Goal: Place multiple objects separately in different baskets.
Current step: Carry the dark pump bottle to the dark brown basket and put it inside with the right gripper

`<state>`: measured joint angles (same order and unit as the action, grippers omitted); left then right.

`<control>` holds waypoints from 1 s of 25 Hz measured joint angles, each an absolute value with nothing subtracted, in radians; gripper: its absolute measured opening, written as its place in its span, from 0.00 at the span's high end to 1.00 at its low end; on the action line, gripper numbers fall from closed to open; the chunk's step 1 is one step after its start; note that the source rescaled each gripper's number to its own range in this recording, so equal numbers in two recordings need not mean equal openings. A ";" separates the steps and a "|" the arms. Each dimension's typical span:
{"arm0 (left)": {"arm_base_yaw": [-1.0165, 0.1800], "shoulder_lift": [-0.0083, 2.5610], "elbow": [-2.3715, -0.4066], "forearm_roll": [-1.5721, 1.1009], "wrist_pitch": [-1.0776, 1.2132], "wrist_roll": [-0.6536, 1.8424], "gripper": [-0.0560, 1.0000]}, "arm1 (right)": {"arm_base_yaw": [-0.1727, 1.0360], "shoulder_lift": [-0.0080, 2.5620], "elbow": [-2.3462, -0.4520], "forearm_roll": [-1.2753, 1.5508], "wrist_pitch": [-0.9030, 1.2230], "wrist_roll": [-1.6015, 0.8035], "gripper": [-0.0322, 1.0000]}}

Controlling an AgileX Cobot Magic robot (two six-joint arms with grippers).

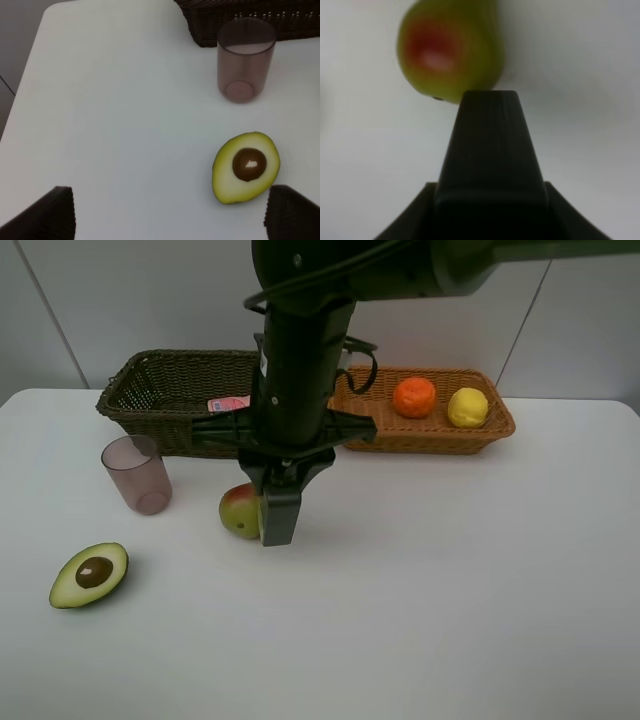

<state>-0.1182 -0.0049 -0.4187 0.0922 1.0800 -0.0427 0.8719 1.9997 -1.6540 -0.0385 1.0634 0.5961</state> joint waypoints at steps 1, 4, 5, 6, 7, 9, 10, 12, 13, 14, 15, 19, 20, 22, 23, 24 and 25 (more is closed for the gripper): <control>-0.118 -0.005 -0.419 0.092 1.080 -0.043 0.00 | 0.872 2.000 -1.673 -0.043 1.060 0.592 0.69; -0.118 -0.005 -0.419 0.092 1.080 -0.043 0.00 | 0.872 2.000 -1.730 -0.085 1.043 0.589 0.69; -0.118 -0.005 -0.419 0.092 1.080 -0.043 0.00 | 0.872 2.000 -1.741 -0.109 1.032 0.588 0.69; -0.118 -0.005 -0.419 0.092 1.080 -0.043 0.00 | 0.872 2.000 -1.753 -0.133 1.015 0.587 0.69; -0.118 -0.005 -0.419 0.092 1.080 -0.043 0.00 | 0.872 2.000 -1.762 -0.160 0.998 0.586 0.69; -0.118 -0.005 -0.419 0.092 1.080 -0.043 0.00 | 0.872 2.000 -1.773 -0.206 0.959 0.566 0.69; -0.118 -0.005 -0.419 0.092 1.080 -0.043 0.00 | 0.872 2.000 -1.773 -0.228 0.926 0.556 0.69; -0.118 -0.005 -0.419 0.092 1.080 -0.043 0.00 | 0.872 2.000 -1.773 -0.267 0.862 0.544 0.70; -0.118 -0.005 -0.419 0.092 1.080 -0.043 0.00 | 0.872 2.000 -1.773 -0.287 0.826 0.541 0.70; -0.118 -0.005 -0.419 0.092 1.080 -0.043 0.00 | 0.872 2.000 -1.773 -0.307 0.790 0.539 0.70; -0.118 -0.005 -0.419 0.092 1.080 -0.043 0.00 | 0.872 2.000 -1.773 -0.326 0.756 0.537 0.70; -0.118 -0.005 -0.419 0.092 1.080 -0.043 0.00 | 0.872 2.003 -1.773 -0.423 0.655 0.537 0.70; -0.118 -0.005 -0.419 0.092 1.080 -0.043 0.00 | 0.872 2.008 -1.773 -0.454 0.639 0.537 0.70; -0.118 -0.005 -0.419 0.092 1.080 -0.043 0.00 | 0.871 2.020 -1.773 -0.510 0.601 0.534 0.70; -0.118 -0.005 -0.419 0.092 1.080 -0.043 0.00 | 0.869 2.029 -1.773 -0.532 0.586 0.534 0.70; -0.118 -0.005 -0.419 0.092 1.080 -0.043 0.00 | 0.865 2.039 -1.773 -0.550 0.569 0.534 0.70; -0.118 -0.005 -0.419 0.092 1.080 -0.043 0.00 | 0.857 2.048 -1.773 -0.563 0.548 0.534 0.70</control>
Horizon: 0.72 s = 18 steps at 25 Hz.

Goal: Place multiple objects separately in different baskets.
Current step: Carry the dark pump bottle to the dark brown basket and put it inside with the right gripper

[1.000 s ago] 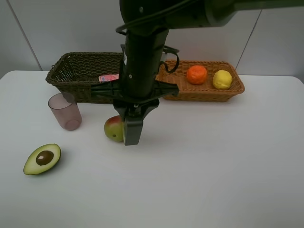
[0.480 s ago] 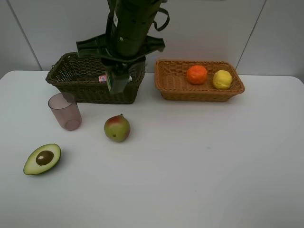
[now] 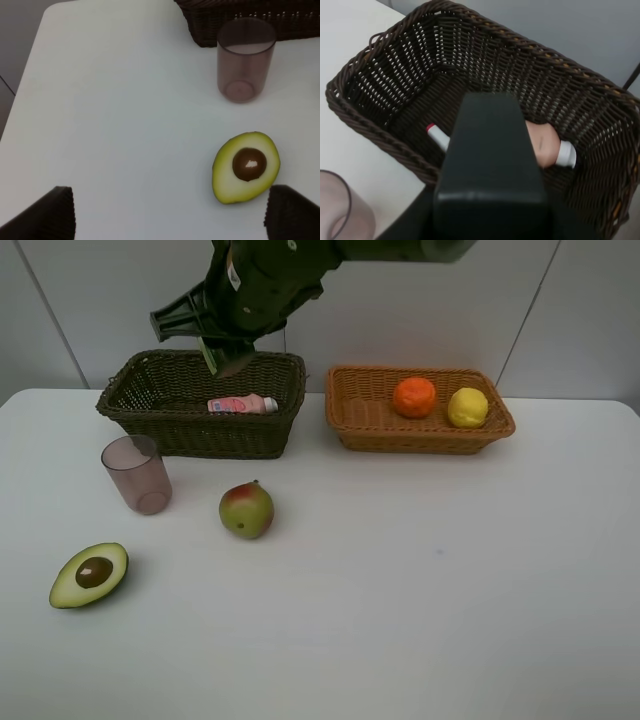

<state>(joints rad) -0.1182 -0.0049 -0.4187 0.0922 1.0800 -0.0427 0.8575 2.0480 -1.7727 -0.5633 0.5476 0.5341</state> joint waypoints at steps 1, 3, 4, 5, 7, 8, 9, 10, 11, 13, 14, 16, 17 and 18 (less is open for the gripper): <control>-0.118 -0.005 -0.419 0.092 1.080 -0.043 0.00 | 0.848 2.058 -1.773 -0.570 0.523 0.534 0.70; -0.118 -0.005 -0.419 0.092 1.080 -0.043 0.00 | 0.823 2.079 -1.773 -0.584 0.478 0.535 0.70; -0.118 -0.005 -0.419 0.092 1.080 -0.043 0.00 | 0.808 2.087 -1.773 -0.588 0.450 0.535 0.70; -0.118 -0.005 -0.419 0.092 1.080 -0.043 0.00 | 0.793 2.099 -1.773 -0.588 0.426 0.535 0.70; -0.118 -0.005 -0.419 0.092 1.080 -0.043 0.00 | 0.761 2.121 -1.773 -0.591 0.372 0.536 0.70; -0.118 -0.005 -0.419 0.092 1.080 -0.043 0.00 | 0.748 2.129 -1.773 -0.591 0.348 0.537 0.70; -0.118 -0.005 -0.419 0.092 1.080 -0.043 0.00 | 0.737 2.139 -1.773 -0.593 0.330 0.537 0.70; -0.118 -0.005 -0.419 0.092 1.080 -0.043 0.00 | 0.726 2.149 -1.773 -0.593 0.311 0.537 0.70; -0.118 -0.005 -0.419 0.092 1.080 -0.043 0.00 | 0.716 2.157 -1.773 -0.593 0.293 0.538 0.70; -0.118 -0.005 -0.419 0.092 1.080 -0.043 0.00 | 0.699 2.175 -1.773 -0.593 0.274 0.538 0.70; -0.118 -0.005 -0.419 0.092 1.080 -0.043 0.00 | 0.694 2.185 -1.773 -0.593 0.270 0.538 0.70; -0.118 -0.005 -0.419 0.092 1.080 -0.043 0.00 | 0.684 2.201 -1.773 -0.593 0.265 0.538 0.70; -0.118 -0.005 -0.419 0.092 1.080 -0.043 0.00 | 0.680 2.208 -1.773 -0.594 0.264 0.538 0.70; -0.118 -0.005 -0.419 0.092 1.080 -0.043 0.00 | 0.678 2.212 -1.773 -0.594 0.264 0.538 0.70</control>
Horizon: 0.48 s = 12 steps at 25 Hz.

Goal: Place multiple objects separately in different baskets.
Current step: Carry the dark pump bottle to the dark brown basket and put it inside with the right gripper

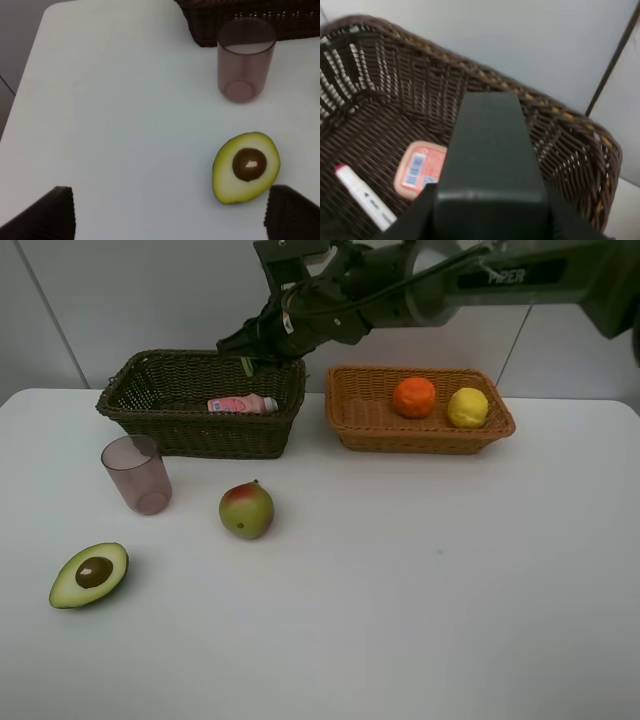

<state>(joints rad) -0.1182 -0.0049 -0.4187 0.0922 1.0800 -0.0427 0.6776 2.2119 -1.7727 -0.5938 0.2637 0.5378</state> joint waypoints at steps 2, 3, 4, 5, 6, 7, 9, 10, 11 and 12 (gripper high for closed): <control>-0.118 -0.005 -0.419 0.092 1.080 -0.043 0.00 | 0.674 2.222 -1.773 -0.594 0.259 0.538 0.70; -0.118 -0.005 -0.419 0.092 1.080 -0.043 0.00 | 0.674 2.227 -1.773 -0.593 0.257 0.538 0.70; -0.118 -0.005 -0.419 0.092 1.080 -0.043 0.00 | 0.674 2.230 -1.773 -0.593 0.257 0.538 0.70; -0.118 -0.005 -0.419 0.092 1.080 -0.043 0.00 | 0.674 2.233 -1.773 -0.592 0.257 0.538 0.70; -0.118 -0.005 -0.419 0.092 1.080 -0.043 0.00 | 0.674 2.238 -1.773 -0.592 0.255 0.538 0.70; -0.118 -0.005 -0.419 0.092 1.080 -0.043 0.00 | 0.674 2.240 -1.773 -0.590 0.255 0.538 0.70; -0.118 -0.005 -0.419 0.092 1.080 -0.043 0.00 | 0.674 2.243 -1.773 -0.590 0.256 0.538 0.70; -0.118 -0.005 -0.419 0.092 1.080 -0.043 0.00 | 0.674 2.243 -1.773 -0.589 0.256 0.538 0.70; -0.118 -0.005 -0.419 0.092 1.080 -0.043 0.00 | 0.674 2.243 -1.773 -0.589 0.256 0.539 0.70; -0.118 -0.005 -0.419 0.092 1.080 -0.043 0.00 | 0.674 2.243 -1.773 -0.587 0.256 0.539 0.70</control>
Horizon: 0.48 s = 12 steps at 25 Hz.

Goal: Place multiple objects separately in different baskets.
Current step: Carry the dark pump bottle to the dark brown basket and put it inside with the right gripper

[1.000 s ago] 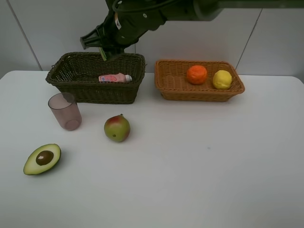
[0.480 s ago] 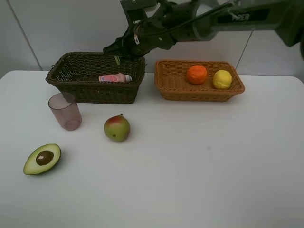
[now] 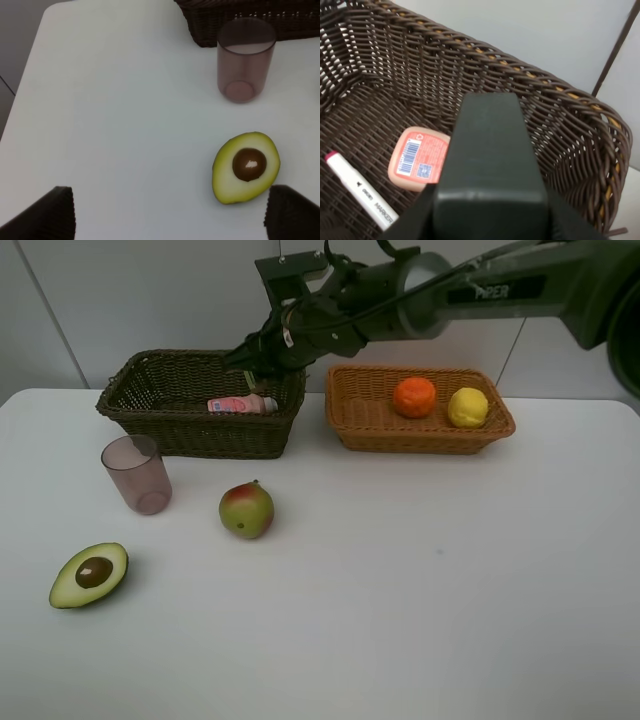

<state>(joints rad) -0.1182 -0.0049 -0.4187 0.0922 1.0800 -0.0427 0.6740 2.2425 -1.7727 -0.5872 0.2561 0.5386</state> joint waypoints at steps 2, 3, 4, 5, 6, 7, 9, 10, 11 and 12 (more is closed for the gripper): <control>-0.118 -0.005 -0.419 0.092 1.080 -0.043 0.00 | 0.674 2.243 -1.773 -0.585 0.256 0.539 0.67; -0.118 -0.005 -0.419 0.092 1.080 -0.043 0.00 | 0.674 2.243 -1.773 -0.585 0.252 0.539 0.63; -0.118 -0.005 -0.419 0.092 1.080 -0.043 0.00 | 0.674 2.243 -1.773 -0.585 0.248 0.539 0.54; -0.118 -0.005 -0.419 0.092 1.080 -0.043 0.00 | 0.674 2.241 -1.775 -0.586 0.244 0.539 0.42; -0.118 -0.005 -0.419 0.092 1.080 -0.043 0.00 | 0.674 2.241 -1.778 -0.588 0.239 0.539 0.29; -0.118 -0.005 -0.419 0.092 1.080 -0.043 0.00 | 0.674 2.241 -1.779 -0.591 0.239 0.539 0.19; -0.118 -0.005 -0.419 0.092 1.080 -0.043 0.00 | 0.674 2.241 -1.780 -0.593 0.239 0.539 0.07; -0.118 -0.005 -0.419 0.092 1.080 -0.043 0.00 | 0.674 2.241 -1.781 -0.593 0.238 0.539 0.04; -0.118 -0.005 -0.419 0.092 1.080 -0.043 0.00 | 0.674 2.241 -1.781 -0.593 0.237 0.539 0.03; -0.118 -0.005 -0.419 0.092 1.080 -0.043 0.00 | 0.674 2.241 -1.781 -0.593 0.237 0.539 0.02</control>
